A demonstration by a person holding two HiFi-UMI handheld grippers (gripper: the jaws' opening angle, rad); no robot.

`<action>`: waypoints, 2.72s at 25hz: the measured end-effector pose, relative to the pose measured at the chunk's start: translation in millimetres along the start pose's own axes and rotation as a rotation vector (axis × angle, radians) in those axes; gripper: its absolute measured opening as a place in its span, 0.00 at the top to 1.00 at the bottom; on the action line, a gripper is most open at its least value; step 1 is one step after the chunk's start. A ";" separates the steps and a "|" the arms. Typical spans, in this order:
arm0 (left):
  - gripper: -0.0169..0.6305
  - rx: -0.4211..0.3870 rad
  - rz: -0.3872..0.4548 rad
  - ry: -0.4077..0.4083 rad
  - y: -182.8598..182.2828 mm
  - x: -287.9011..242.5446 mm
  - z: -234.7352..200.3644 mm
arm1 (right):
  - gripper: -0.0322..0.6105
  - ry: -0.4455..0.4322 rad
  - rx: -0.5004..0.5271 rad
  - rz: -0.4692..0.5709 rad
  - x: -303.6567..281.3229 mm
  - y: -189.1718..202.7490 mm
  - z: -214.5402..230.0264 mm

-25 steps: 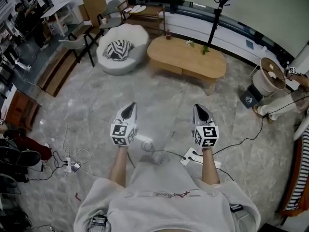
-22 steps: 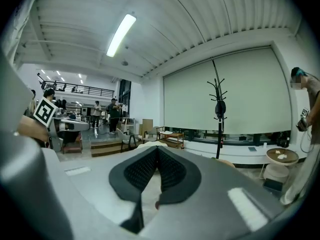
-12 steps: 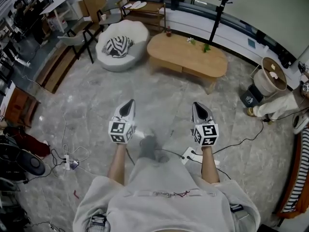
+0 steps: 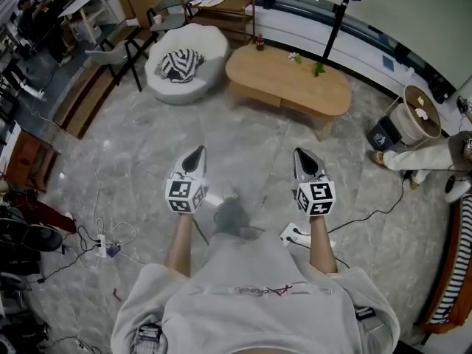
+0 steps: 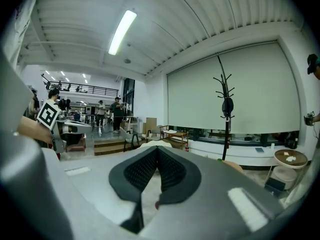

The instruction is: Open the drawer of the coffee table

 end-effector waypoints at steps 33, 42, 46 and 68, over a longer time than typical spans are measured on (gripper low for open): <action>0.98 0.027 0.001 0.020 -99.2 -267.1 -253.4 | 0.95 0.021 0.034 -0.050 -368.4 -68.4 51.2; 0.98 0.015 -0.005 0.060 -111.8 -319.5 -292.3 | 0.95 0.060 0.022 -0.057 -421.3 -68.9 61.0; 0.98 0.016 -0.009 0.065 -110.7 -327.5 -300.4 | 0.95 0.063 0.019 -0.062 -428.7 -66.3 58.1; 0.98 0.011 -0.052 0.129 -102.4 -384.8 -298.0 | 0.95 0.112 -0.010 -0.085 -458.4 -47.5 83.7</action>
Point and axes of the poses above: the fingertips, and each gripper's own axes: x backward along the fingers, z to its right, y out of its underside, the point moved 6 cm from there along x, backward along the fingers, and after that the axes turned 12 degrees about x, right-handed, at the moved point
